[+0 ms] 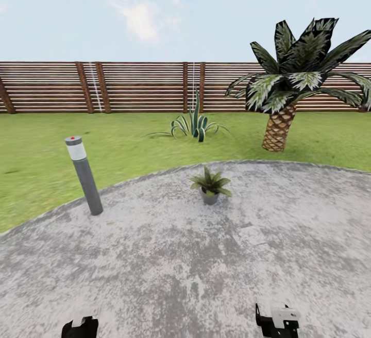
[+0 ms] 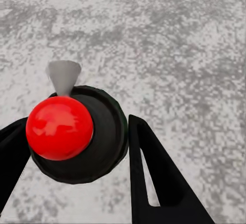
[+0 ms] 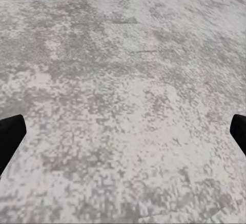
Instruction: Pick up the pesticide atomizer in the garden and spray insectifuge to fully cover both potted plants in the garden.
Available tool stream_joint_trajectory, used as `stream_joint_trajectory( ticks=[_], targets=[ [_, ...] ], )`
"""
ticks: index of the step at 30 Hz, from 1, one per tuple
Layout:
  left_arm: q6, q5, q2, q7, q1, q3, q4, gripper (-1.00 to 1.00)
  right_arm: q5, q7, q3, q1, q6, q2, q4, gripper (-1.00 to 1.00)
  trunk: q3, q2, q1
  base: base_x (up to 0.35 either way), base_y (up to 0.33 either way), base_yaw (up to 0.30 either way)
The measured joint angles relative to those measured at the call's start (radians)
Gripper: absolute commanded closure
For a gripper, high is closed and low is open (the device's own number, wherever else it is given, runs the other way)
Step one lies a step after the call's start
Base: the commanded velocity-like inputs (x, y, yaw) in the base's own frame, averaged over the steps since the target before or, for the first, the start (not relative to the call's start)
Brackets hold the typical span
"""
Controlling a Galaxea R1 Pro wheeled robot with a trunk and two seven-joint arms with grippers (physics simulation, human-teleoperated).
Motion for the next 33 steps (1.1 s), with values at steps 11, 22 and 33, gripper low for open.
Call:
stream_joint_trajectory(
  ticks=[11,22,33],
  targets=[
    [-0.001,0.0,0.0,0.0,0.0,0.0,0.0,1.0,0.0,0.0,0.0,0.0,0.0,0.0,0.0,-1.0,0.0,0.0,0.0,0.339,0.0,-0.025],
    [0.0,0.0,0.0,0.0,0.0,0.001,0.0,1.0,0.0,0.0,0.0,0.0,0.0,0.0,0.0,-1.0,0.0,0.0,0.0,0.313,0.169,-0.236],
    [0.0,0.0,0.0,0.0,0.0,0.0,0.0,1.0,0.0,0.0,0.0,0.0,0.0,0.0,0.0,-1.0,0.0,0.0,0.0,0.291,0.223,-0.009]
  ],
)
